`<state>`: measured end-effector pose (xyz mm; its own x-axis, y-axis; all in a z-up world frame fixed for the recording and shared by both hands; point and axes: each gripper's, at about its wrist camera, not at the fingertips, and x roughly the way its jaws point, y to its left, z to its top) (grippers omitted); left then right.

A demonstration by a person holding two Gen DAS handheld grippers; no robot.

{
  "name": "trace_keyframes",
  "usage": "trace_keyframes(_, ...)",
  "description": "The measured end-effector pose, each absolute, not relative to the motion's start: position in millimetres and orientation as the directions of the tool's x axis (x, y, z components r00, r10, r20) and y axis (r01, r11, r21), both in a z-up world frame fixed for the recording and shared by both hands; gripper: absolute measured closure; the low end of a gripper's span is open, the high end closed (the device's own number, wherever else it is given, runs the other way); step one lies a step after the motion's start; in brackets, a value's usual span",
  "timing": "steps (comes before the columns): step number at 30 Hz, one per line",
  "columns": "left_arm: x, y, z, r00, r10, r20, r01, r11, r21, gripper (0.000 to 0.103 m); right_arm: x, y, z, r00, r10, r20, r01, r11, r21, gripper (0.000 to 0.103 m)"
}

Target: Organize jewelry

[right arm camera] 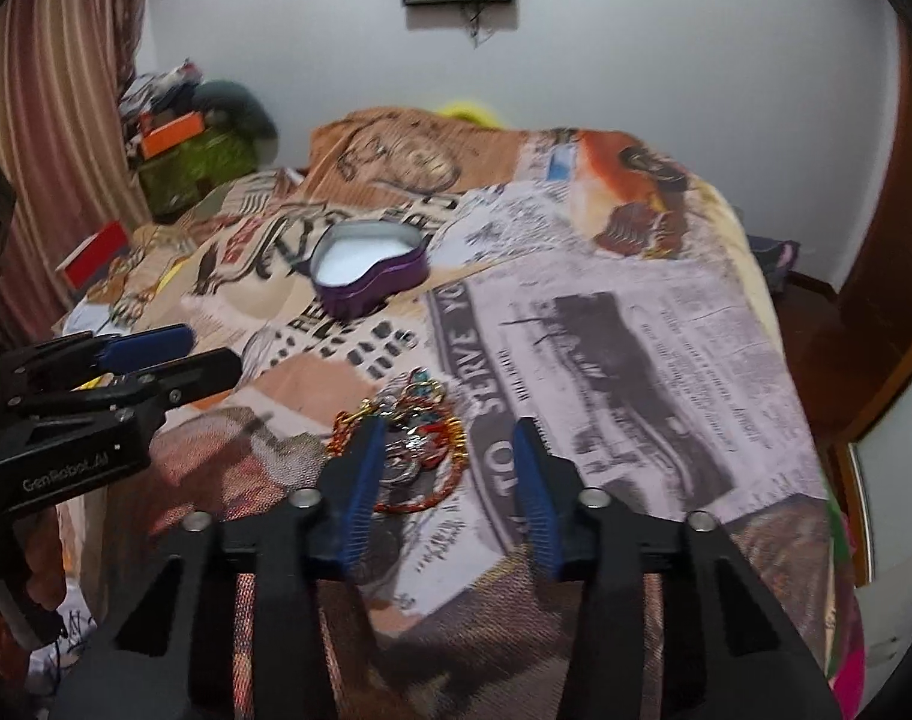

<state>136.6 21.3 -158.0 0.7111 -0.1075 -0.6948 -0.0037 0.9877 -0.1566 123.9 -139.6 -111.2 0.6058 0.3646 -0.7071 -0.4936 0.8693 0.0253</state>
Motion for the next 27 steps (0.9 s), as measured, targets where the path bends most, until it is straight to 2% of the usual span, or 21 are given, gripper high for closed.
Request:
trace_keyframes(2, 137.9, 19.4, -160.1, 0.706, -0.119, -0.698, 0.007, 0.987, -0.162, 0.065, 128.0, -135.2, -113.4, 0.585, 0.379, -0.717, -0.509, 0.860, 0.040, 0.074)
trace_keyframes(11, 140.9, 12.8, -163.5, 0.704, -0.137, -0.697, 0.038, 0.987, -0.157, 0.065, 139.6, -126.4, -114.5, 0.547, 0.408, -0.731, -0.548, 0.834, 0.056, 0.076)
trace_keyframes(18, 142.6, 12.2, -163.6, 0.700, -0.152, -0.697, 0.051, 0.985, -0.164, 0.065, 148.7, -121.0, -130.4, 0.492, 0.388, -0.779, -0.554, 0.830, 0.063, 0.089)
trace_keyframes(27, 148.3, 6.2, -151.9, 0.700, -0.220, -0.680, 0.098, 0.972, -0.213, 0.065, 145.2, -132.2, -121.6, 0.515, 0.413, -0.751, -0.532, 0.841, 0.097, 0.090)
